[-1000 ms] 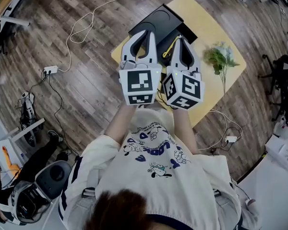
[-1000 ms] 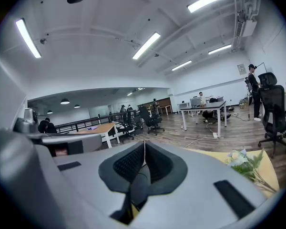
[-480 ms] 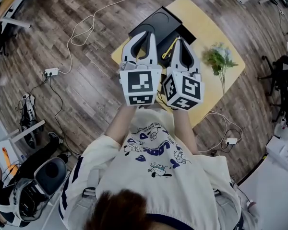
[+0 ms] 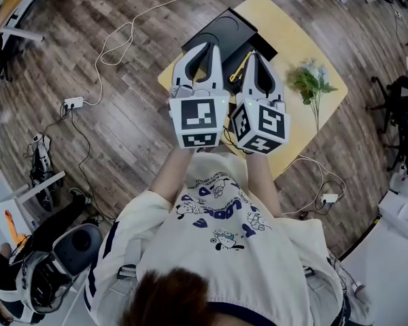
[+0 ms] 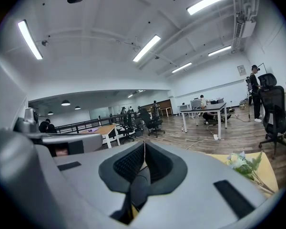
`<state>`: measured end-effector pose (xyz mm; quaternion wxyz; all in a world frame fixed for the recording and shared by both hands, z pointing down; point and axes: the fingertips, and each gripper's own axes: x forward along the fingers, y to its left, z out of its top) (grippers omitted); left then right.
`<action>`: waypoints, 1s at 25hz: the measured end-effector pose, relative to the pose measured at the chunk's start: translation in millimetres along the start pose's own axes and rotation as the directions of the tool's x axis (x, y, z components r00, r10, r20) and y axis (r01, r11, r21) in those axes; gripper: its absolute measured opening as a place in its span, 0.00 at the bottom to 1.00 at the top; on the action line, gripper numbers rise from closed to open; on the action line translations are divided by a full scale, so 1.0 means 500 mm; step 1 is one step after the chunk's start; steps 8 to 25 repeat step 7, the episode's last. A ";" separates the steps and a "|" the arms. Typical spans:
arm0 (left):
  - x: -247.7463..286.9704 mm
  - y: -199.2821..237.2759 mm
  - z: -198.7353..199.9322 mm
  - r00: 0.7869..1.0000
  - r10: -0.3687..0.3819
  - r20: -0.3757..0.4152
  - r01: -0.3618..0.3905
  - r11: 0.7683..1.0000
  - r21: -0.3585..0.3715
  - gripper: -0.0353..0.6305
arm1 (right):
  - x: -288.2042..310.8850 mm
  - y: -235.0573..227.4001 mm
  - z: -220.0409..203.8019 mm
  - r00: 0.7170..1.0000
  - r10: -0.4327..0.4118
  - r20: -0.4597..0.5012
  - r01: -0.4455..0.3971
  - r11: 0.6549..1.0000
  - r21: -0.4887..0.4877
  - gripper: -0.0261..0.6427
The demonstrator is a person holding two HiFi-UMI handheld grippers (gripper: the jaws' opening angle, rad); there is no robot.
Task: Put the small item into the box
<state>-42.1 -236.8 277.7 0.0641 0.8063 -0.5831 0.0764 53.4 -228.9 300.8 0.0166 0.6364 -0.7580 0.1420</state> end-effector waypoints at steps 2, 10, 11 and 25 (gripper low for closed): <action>-0.004 0.004 -0.004 1.000 -0.001 0.003 0.001 1.000 -0.001 0.09 | -0.001 0.005 -0.004 1.000 -0.001 0.002 0.001 1.000 -0.002 0.08; -0.013 0.009 -0.007 1.000 0.002 0.005 -0.002 1.000 -0.003 0.09 | -0.006 0.013 -0.009 1.000 0.003 0.002 -0.003 1.000 -0.003 0.08; -0.013 0.009 -0.007 1.000 0.002 0.005 -0.002 1.000 -0.003 0.09 | -0.006 0.013 -0.009 1.000 0.003 0.002 -0.003 1.000 -0.003 0.08; -0.013 0.009 -0.007 1.000 0.002 0.005 -0.002 1.000 -0.003 0.09 | -0.006 0.013 -0.009 1.000 0.003 0.002 -0.003 1.000 -0.003 0.08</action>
